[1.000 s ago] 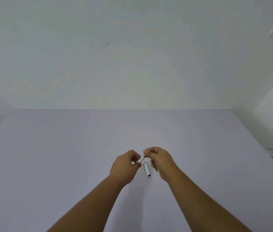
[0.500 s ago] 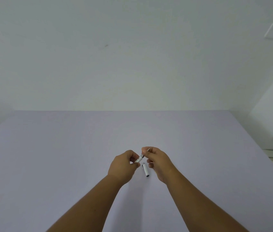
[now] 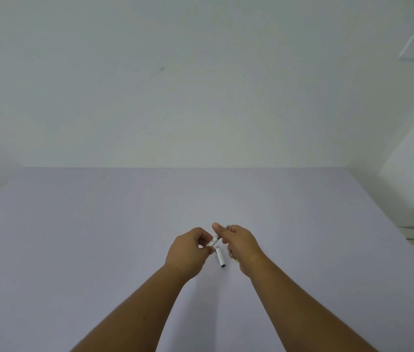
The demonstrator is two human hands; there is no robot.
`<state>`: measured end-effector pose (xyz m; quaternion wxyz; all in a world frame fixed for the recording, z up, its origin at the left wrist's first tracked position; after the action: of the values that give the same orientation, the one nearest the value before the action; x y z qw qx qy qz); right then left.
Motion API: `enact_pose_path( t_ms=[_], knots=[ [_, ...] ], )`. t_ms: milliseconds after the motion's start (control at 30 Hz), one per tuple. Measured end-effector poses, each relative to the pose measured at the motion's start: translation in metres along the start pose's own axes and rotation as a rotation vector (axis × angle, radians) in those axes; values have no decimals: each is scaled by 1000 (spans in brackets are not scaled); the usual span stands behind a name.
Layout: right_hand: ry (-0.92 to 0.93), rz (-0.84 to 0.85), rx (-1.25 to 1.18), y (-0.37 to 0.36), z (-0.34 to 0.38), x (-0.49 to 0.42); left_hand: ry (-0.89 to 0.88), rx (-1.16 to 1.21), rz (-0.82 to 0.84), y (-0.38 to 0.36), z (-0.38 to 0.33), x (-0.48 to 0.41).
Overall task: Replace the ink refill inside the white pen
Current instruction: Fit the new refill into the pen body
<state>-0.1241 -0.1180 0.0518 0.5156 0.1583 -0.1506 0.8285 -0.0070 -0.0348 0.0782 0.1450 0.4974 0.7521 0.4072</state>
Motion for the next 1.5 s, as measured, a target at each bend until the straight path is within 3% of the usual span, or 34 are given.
enact_pose_path(
  t_ms=[100, 267, 400, 567, 700, 900, 1033, 1500],
  knots=[
    [23, 80, -121, -1, 2, 2, 5, -6, -7, 1, 1, 0],
    [-1, -11, 27, 4, -1, 2, -5, -12, 2, -2, -1, 4],
    [5, 73, -85, 1, -2, 4, 11, -7, -6, 0, 0, 3],
    [-10, -13, -7, 5, -2, 4, -8, -12, 0, -2, -3, 5],
    [19, 68, -106, 1, 2, 7, -3, -17, -8, 0, -3, 4],
    [-6, 11, 66, 5, 5, 7, -4, -27, -5, -2, -1, 5],
    [10, 60, -59, 5, 4, 8, 0, -34, -14, -1, -2, 3],
    [-70, 23, -143, 3, -1, 4, 13, -66, -60, -4, 0, 4]
  ],
)
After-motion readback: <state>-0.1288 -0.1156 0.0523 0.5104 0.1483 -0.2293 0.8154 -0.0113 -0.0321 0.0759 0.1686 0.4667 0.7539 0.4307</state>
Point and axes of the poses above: each hand's wrist, its own x-axis away from the middle knuckle, its own y-axis out of the back of the hand, z = x × y, the point moved 7 cm from there along -x, towards the middle knuckle, and after that the axes turned 12 degrees about -x, right-handed, at the moved point
